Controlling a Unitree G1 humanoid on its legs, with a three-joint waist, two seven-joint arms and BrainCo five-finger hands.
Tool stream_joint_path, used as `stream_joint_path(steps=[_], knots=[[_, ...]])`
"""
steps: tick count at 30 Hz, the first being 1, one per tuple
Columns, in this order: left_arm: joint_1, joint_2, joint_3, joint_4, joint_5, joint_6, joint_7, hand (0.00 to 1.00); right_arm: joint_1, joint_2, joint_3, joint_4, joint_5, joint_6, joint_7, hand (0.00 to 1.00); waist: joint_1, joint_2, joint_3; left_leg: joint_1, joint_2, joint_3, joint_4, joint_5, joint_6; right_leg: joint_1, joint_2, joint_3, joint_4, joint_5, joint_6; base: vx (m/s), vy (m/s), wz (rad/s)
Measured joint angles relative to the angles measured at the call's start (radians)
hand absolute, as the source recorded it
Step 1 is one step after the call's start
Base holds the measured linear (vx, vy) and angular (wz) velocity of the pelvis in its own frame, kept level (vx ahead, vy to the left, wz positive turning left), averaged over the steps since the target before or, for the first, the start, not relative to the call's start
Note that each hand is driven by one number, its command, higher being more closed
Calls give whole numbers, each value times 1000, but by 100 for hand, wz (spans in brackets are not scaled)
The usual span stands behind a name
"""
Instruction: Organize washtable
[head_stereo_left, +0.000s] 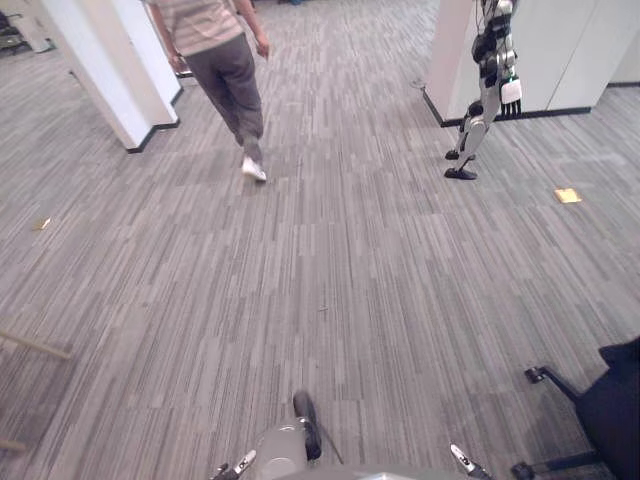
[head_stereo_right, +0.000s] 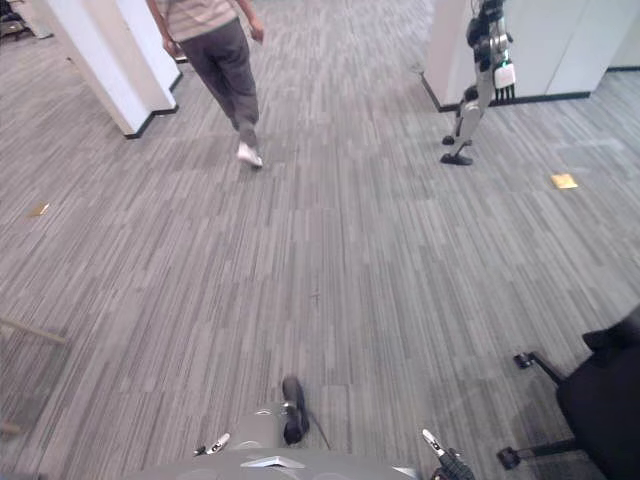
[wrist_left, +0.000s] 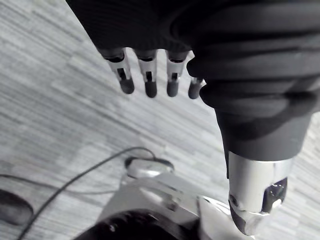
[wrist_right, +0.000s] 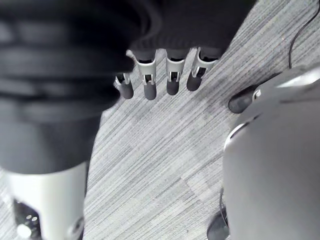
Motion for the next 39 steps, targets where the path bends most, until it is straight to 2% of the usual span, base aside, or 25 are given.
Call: stream_joint_path(steps=[1, 3, 5, 6, 8, 10, 12, 13, 15, 16, 17, 20, 21, 22, 24, 27, 28, 30, 31, 32, 34, 35, 36, 38, 39], knots=[[11, 12, 1, 9, 1, -1, 0, 0, 10, 9, -1, 1, -3, 0, 2, 0, -13, -29, -26, 11, -50, -22, -4, 12, 60, -56, -46, 6, 145, 4, -6, 673, 257, -8], [1, 34, -4, 24, 1, 0, -2, 0, 24, 16, -8, 10, -15, 3, 5, 0, -19, -49, -36, 44, -99, -24, -13, -18, 94, -117, -96, 10, 337, 23, 24, 450, 200, 39], [-18, 62, -11, 29, 1, 2, -3, 0, 45, 28, -24, 33, -29, 6, 10, 0, -31, -96, -18, 141, -166, -43, -20, -88, 105, -245, -152, 77, 713, 267, 163, 386, 179, 66], [-26, 71, -32, 34, 2, 6, -3, 0, 49, 35, -22, 37, -29, 7, 12, 0, -35, -88, -9, 200, -175, -67, -26, -121, 107, -317, -158, 83, 894, 310, 171, 287, 81, 41], [-33, 73, -66, 34, 3, 15, -4, 0, 47, 38, -21, 34, -28, 4, 19, 0, -37, -72, -2, 325, -171, -89, -81, -146, 107, -430, -157, 55, 1041, 213, 98, 127, -14, 12], [-51, 71, -110, 34, 4, 20, -4, 0, 47, 29, -19, 25, -27, -1, 24, 0, -40, -44, 6, 454, -151, -95, -173, -160, 99, -527, -135, 7, 989, 103, 44, -114, -59, 3], [-88, 61, -122, 29, 2, 18, -3, 0, 54, 22, -21, 7, -27, -1, 28, 0, -54, -25, 9, 542, -127, -111, -217, -224, 87, -649, -131, -66, 692, 77, 36, -370, -34, 22], [-96, 60, -124, 28, 2, 17, -2, 0, 59, 22, -21, 4, -27, 1, 28, 0, -61, -25, 9, 560, -123, -119, -218, -247, 78, -660, -134, -80, 567, 101, 55, -304, -17, 38], [-116, 45, -123, 21, 2, 8, -2, 0, 88, 26, -22, 6, -27, 8, 24, 0, -68, -30, 6, 631, -111, -143, -212, -330, 43, -676, -142, -126, 205, 295, 58, 277, -148, 42], [-115, 31, -119, 20, 2, 7, -2, 0, 100, 24, -22, 5, -27, 11, 19, 0, -75, -24, -3, 636, -95, -152, -207, -353, 45, -684, -135, -121, 232, 352, 46, 814, -201, 44], [-100, 6, -113, 21, 2, 3, -4, 0, 115, 17, -23, 4, -27, 18, 16, 0, -84, 8, -31, 634, -66, -158, -164, -355, 36, -718, -103, -102, 317, 336, 7, 785, -189, 31], [-115, -27, -73, 15, -1, -1, -9, 0, 96, 10, -60, -1, -27, 20, 11, 0, -89, 35, -22, 476, 24, -143, 280, -262, 2, -667, -84, -124, 412, 202, -21, 556, -243, 12], [-112, -34, -43, 5, -2, -2, -10, 0, 94, 11, -57, -5, -27, 19, 11, 0, -89, 39, -1, 395, 91, -149, 522, -93, 3, -586, -52, -147, 403, 146, -34, 446, -276, -11], [-108, -31, -42, -6, -5, -6, -11, 0, 84, 0, -39, -2, -27, 19, 9, 0, -77, 46, 14, 309, 149, -149, 761, -41, 9, -504, -21, -153, 393, 102, -56, 549, -279, -24], [-110, -8, -49, -20, -11, -13, -14, 0, 62, -7, -13, -3, -27, 17, 8, 0, -64, 33, 26, 179, 155, -134, 950, -109, 35, -350, 4, -148, 323, 55, -59, 594, -192, -22], [-109, 14, -60, -38, -44, -23, -12, 0, 17, -8, -1, -4, -24, 13, 4, 0, -51, 13, 28, 54, 139, -39, 794, -192, 34, -229, 6, -132, 220, 43, -53, 426, -103, -24], [-108, 17, -63, -47, -58, -25, -8, 0, -4, -8, -6, -5, -17, 3, -1, 0, -46, 9, 33, 17, 113, -10, 626, -210, 20, -180, 0, -120, 177, 36, -41, -2, -36, -38], [-100, 17, -74, -51, -64, -27, -3, 0, -19, -8, -18, -6, 0, 0, -3, 0, -35, 6, 32, 38, 30, -10, 161, -155, -33, -111, -17, -103, 115, 23, -23, -106, 1, -41], [-90, 7, -77, -52, -66, -26, -2, 0, -20, -15, -14, -6, 4, -4, -4, 0, -30, 36, 25, 32, 17, -44, -92, -82, -68, -64, 7, -79, 65, 14, -12, 84, 88, -43], [-90, 11, -77, -50, -72, -25, -1, 0, -20, -20, -6, -4, 4, -3, -5, 0, -22, 32, 25, 21, 15, -62, -68, -37, -53, -46, 5, -66, 61, 1, 1, 394, 162, -69], [-71, 22, -77, -30, -76, -18, 1, 0, -2, -6, 26, -4, 4, -4, -9, 0, -11, 7, 3, 41, -21, -71, -36, 25, -7, -67, -32, -12, 183, -6, -15, 546, 194, -44], [-62, 46, -81, -11, -76, -20, -1, 0, 18, 3, 27, 2, 2, -3, -6, 0, -22, -43, -22, 75, -77, -67, -50, 4, 43, -163, -95, 16, 409, 10, 8, 497, 231, 23], [-65, 74, -89, -10, -76, -16, -1, 0, 34, 17, 25, 5, 2, 0, -5, 0, -36, -82, -26, 117, -126, -69, -50, -26, 77, -244, -151, 47, 623, 97, 86, 461, 219, 42], [-67, 93, -123, -6, -75, -14, -1, 0, 64, 29, 25, 7, 0, 3, 0, 0, -50, -93, -10, 203, -161, -96, -51, -84, 88, -325, -180, 82, 866, 294, 161, 338, 129, 45], [-67, 89, -136, -2, -75, -8, -1, 0, 63, 30, 26, 4, 0, 4, 5, 0, -50, -79, 3, 272, -160, -111, -66, -111, 92, -382, -181, 70, 983, 235, 99, 240, 54, 21]])
